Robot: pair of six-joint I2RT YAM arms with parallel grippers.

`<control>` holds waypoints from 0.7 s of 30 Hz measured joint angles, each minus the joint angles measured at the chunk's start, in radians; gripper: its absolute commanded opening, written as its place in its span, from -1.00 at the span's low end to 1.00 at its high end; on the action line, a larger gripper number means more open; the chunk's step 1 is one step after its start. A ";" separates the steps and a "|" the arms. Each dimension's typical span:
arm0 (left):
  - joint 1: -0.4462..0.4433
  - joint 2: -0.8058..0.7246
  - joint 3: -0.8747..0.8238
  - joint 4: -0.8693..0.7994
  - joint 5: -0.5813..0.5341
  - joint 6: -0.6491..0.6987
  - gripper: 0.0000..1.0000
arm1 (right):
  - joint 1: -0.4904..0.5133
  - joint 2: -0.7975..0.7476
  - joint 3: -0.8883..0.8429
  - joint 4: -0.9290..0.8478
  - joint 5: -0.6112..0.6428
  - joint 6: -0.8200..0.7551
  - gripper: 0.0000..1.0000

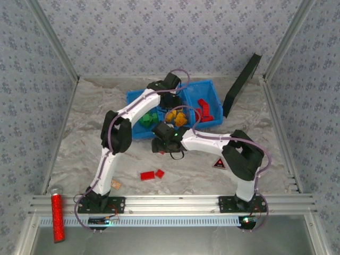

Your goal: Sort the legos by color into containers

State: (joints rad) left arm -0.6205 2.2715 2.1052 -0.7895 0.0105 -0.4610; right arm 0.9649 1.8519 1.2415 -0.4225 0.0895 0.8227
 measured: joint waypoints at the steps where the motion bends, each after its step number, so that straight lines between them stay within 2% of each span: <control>1: 0.003 -0.027 -0.006 -0.002 0.000 0.002 0.00 | 0.000 0.017 0.005 0.000 -0.002 0.000 0.49; 3: 0.013 -0.080 -0.018 -0.001 -0.001 0.008 0.01 | 0.000 0.045 0.010 0.001 -0.006 0.000 0.47; 10: 0.050 -0.264 -0.093 0.007 -0.005 0.009 0.02 | 0.004 0.090 0.036 -0.009 0.000 -0.009 0.10; 14: 0.054 -0.380 -0.237 0.016 -0.012 0.009 0.02 | 0.004 0.091 0.037 -0.020 0.010 -0.018 -0.15; 21: 0.053 -0.608 -0.514 -0.011 -0.050 0.031 0.04 | 0.005 0.087 0.039 -0.032 0.008 -0.060 -0.34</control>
State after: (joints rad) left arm -0.5674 1.6638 1.5913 -0.8009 -0.0399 -0.4297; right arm 0.9695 1.9388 1.2804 -0.4545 0.0978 0.7624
